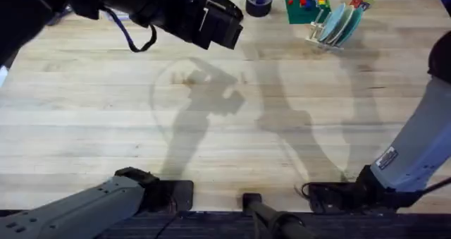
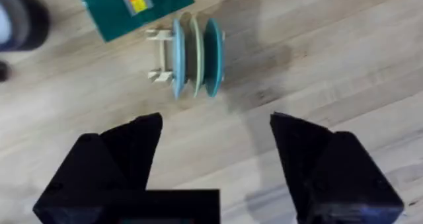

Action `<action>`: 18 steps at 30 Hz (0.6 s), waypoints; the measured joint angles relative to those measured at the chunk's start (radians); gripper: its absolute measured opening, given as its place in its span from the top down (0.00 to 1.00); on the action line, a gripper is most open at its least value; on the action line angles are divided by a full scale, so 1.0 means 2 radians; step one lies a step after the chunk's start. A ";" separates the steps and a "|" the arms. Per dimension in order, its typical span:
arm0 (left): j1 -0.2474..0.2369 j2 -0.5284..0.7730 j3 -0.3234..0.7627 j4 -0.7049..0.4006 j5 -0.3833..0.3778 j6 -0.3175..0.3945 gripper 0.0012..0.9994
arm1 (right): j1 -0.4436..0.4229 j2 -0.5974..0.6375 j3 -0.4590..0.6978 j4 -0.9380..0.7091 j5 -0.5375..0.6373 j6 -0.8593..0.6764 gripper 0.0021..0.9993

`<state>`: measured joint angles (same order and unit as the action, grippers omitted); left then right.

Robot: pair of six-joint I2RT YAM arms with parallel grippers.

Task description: Pick up the plates from the table one by one and place each into a slot on the dish rack.

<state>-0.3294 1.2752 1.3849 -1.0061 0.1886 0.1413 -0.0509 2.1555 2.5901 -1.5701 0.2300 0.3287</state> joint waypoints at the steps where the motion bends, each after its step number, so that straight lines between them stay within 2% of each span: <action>1: 0.000 0.000 0.000 0.000 0.000 0.000 0.00 | 0.000 -0.004 0.007 -0.006 -0.007 -0.004 0.01; 12: 0.000 0.000 0.000 0.000 0.000 0.000 0.00 | 0.003 -0.039 0.017 -0.021 -0.067 -0.029 0.00; 18: 0.000 0.000 0.000 0.000 0.000 0.000 0.00 | 0.025 -0.070 0.005 -0.022 -0.079 -0.035 0.00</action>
<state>-0.3294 1.2755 1.3849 -1.0061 0.1886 0.1413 -0.0014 2.0155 2.6008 -1.6138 0.0727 0.2589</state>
